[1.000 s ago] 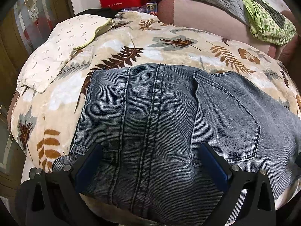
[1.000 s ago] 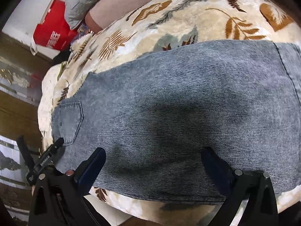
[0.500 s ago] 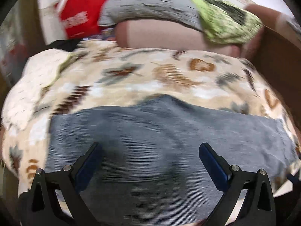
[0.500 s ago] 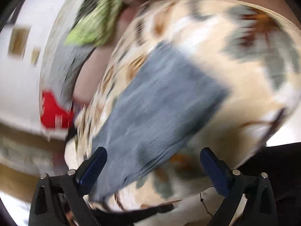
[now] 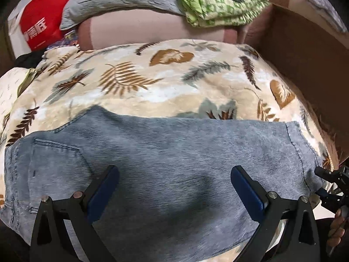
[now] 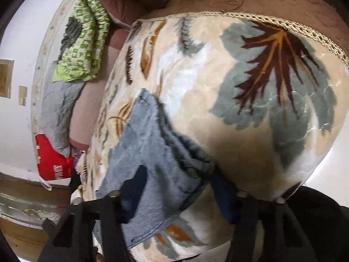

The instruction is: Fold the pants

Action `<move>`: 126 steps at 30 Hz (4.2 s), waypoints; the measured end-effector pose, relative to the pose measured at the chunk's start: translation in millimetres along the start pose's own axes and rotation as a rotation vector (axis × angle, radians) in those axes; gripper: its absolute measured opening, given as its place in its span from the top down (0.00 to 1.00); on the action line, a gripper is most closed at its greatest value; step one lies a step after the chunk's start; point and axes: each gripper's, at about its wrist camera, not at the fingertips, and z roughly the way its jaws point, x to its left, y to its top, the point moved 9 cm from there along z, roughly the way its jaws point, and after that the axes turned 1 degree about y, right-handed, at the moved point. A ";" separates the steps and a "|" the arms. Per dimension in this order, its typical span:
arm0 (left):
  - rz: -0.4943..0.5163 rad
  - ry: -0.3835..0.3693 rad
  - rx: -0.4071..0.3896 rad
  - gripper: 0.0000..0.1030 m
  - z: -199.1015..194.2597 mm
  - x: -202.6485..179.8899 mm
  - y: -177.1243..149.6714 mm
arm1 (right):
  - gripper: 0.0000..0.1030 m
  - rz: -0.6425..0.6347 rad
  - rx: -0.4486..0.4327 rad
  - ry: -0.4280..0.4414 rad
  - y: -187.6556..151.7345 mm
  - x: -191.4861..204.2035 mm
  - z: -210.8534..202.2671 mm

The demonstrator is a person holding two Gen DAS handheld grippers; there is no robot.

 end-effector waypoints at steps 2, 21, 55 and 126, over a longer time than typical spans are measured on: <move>0.016 -0.004 0.009 0.01 4.3 -7.3 -0.7 | 0.46 0.004 -0.003 0.013 -0.3 -3.5 -2.3; 0.308 0.116 0.138 0.02 43.0 -25.5 -41.6 | 0.74 -0.166 0.014 -0.159 1.7 15.4 -1.0; 0.060 0.091 0.037 0.07 -25.1 57.0 -34.7 | 0.24 -0.368 0.310 0.181 -161.1 129.0 92.1; -0.117 -0.002 -0.066 0.06 -57.5 104.8 -5.7 | 0.34 -0.717 0.371 0.330 -197.6 187.8 66.8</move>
